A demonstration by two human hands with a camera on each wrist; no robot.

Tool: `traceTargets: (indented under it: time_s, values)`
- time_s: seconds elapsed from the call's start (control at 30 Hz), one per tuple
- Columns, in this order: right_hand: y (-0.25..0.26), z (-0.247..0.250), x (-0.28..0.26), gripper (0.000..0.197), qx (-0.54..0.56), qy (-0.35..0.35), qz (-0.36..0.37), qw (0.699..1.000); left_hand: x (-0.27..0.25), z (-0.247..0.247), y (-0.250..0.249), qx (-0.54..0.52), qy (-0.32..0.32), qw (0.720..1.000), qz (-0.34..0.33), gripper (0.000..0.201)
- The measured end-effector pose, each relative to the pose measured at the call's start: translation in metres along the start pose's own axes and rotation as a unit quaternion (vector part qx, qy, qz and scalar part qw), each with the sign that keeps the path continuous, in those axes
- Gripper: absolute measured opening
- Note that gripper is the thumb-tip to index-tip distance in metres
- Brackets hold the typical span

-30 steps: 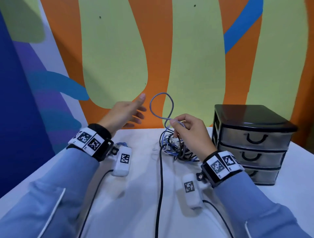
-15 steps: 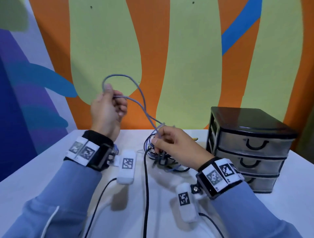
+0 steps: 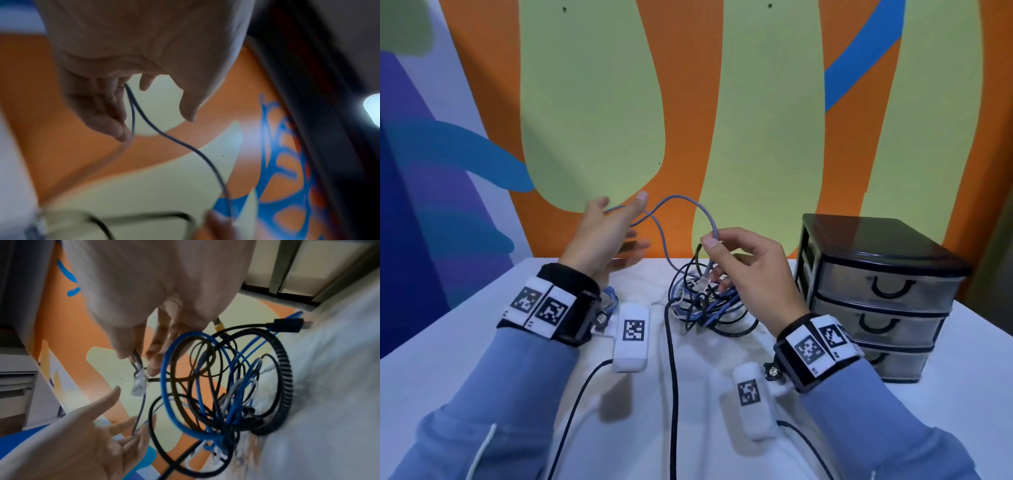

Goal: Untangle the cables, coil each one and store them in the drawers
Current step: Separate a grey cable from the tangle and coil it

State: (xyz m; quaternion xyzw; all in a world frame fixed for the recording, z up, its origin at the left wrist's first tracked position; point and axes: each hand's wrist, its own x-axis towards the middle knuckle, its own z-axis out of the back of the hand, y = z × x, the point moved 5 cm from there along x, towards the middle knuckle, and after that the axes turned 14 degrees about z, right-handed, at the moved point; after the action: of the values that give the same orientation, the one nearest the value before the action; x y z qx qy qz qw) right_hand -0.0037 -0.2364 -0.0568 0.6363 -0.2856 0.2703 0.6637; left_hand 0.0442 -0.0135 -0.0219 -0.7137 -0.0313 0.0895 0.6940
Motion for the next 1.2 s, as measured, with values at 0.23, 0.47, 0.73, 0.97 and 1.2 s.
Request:
traceTargets:
  time_s: [0.23,0.47,0.73,0.97,1.2]
  values:
    - [0.003,-0.010,0.001,0.006,-0.008,0.052,0.021,0.998,-0.034,-0.035,-0.003,0.076,0.226,0.968,-0.079,0.048]
    - [-0.012,-0.027,-0.010,0.016,-0.069,0.229,-0.013,0.971,-0.040,-0.050,-0.008,-0.018,0.242,0.965,-0.097,0.030]
    - [-0.021,0.010,-0.001,0.011,-0.188,0.044,-0.083,0.978,-0.017,-0.005,-0.002,0.209,0.106,0.971,-0.052,0.061]
    - [-0.010,0.013,0.002,0.022,-0.415,0.097,-0.024,0.904,-0.003,0.041,-0.015,0.419,-0.215,0.872,-0.136,0.051]
    - [0.008,-0.018,0.014,0.043,-0.490,0.301,0.017,0.818,0.022,-0.026,0.013,0.651,-0.064,0.739,-0.164,0.046]
